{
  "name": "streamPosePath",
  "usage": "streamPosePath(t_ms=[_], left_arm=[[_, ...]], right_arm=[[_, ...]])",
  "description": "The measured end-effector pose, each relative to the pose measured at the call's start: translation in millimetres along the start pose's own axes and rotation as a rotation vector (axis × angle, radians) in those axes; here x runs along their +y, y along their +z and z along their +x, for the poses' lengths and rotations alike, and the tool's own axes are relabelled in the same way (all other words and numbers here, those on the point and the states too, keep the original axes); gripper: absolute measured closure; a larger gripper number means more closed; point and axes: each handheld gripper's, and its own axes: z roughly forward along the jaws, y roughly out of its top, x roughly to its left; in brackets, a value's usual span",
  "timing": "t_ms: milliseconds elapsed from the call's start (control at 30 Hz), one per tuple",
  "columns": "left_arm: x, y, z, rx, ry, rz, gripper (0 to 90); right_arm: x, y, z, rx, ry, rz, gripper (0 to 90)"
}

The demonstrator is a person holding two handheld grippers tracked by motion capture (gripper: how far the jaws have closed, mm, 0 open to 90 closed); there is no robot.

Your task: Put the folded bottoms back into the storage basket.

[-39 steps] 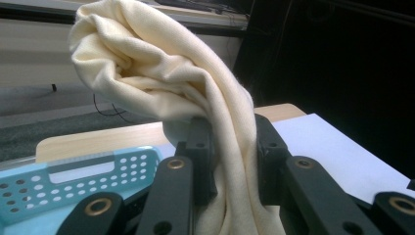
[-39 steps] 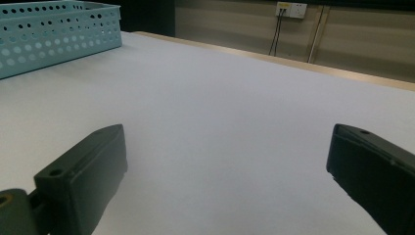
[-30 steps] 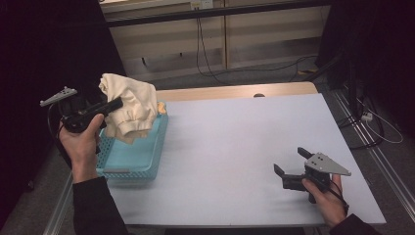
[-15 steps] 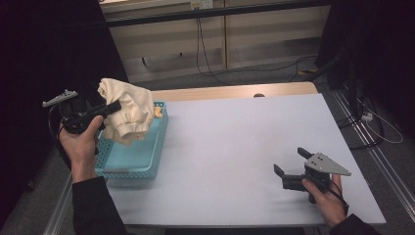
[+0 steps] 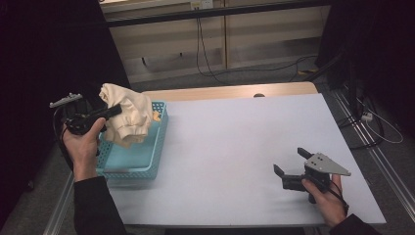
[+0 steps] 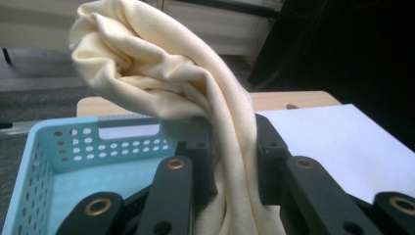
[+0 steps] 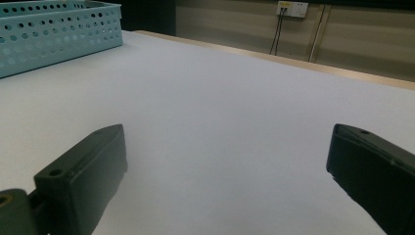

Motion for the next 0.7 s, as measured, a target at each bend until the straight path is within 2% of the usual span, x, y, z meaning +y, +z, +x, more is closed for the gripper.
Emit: streamPosePath(t_ms=[233, 433, 700], left_arm=[[-3.0, 0.6, 5.8, -0.017, -0.024, -0.01, 73.6], [-5.6, 3.5, 9.3, -0.031, -0.033, 0.004, 73.6], [-10.5, 17.4, 9.9, -0.036, -0.026, 0.057, 73.6]], right_arm=[[0.0, 0.1, -0.1, 0.0, 0.0, 0.0, 1.1], [0.0, 0.1, 0.0, 0.0, 0.0, 0.0, 1.0], [-0.3, 0.6, 0.0, 0.002, 0.001, 0.005, 1.0]])
